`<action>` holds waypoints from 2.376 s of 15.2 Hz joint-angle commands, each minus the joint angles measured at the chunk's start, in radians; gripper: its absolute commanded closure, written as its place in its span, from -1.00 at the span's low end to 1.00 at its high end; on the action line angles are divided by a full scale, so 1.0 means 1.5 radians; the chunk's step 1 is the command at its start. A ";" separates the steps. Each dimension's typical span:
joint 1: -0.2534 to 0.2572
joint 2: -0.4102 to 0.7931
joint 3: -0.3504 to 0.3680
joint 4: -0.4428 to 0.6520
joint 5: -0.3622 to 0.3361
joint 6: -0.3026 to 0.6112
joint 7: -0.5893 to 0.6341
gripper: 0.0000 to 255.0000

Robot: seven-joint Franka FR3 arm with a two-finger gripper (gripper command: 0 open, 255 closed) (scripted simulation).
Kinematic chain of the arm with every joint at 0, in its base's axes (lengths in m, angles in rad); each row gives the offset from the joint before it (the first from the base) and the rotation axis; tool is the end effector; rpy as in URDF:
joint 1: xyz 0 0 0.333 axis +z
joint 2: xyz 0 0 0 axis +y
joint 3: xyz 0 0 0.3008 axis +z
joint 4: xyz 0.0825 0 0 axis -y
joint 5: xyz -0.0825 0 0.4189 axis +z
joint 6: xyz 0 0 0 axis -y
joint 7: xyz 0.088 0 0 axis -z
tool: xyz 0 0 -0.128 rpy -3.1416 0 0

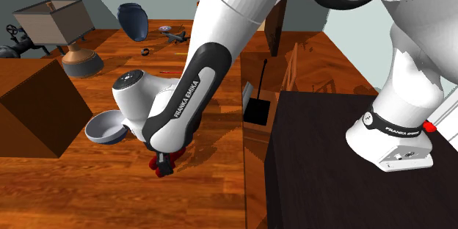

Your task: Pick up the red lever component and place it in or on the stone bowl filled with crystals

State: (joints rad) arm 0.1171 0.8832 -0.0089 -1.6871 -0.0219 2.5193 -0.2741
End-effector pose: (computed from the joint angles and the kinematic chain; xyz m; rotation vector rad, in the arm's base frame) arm 0.6582 0.0714 0.0201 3.0621 0.6263 -0.0820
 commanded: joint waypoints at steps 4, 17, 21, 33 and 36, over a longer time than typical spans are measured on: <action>0.000 0.001 0.000 0.000 0.000 0.001 0.000 -1.00; 0.000 -0.015 0.000 -0.008 0.000 -0.007 0.000 1.00; 0.000 -0.047 0.000 -0.022 0.000 -0.025 -0.001 1.00; 0.000 -0.134 0.000 -0.049 0.000 -0.085 -0.002 1.00; 0.000 -0.155 0.000 -0.052 0.001 -0.102 -0.002 1.00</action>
State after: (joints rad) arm 0.1159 0.6619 -0.0086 -1.7626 -0.0210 2.3741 -0.2790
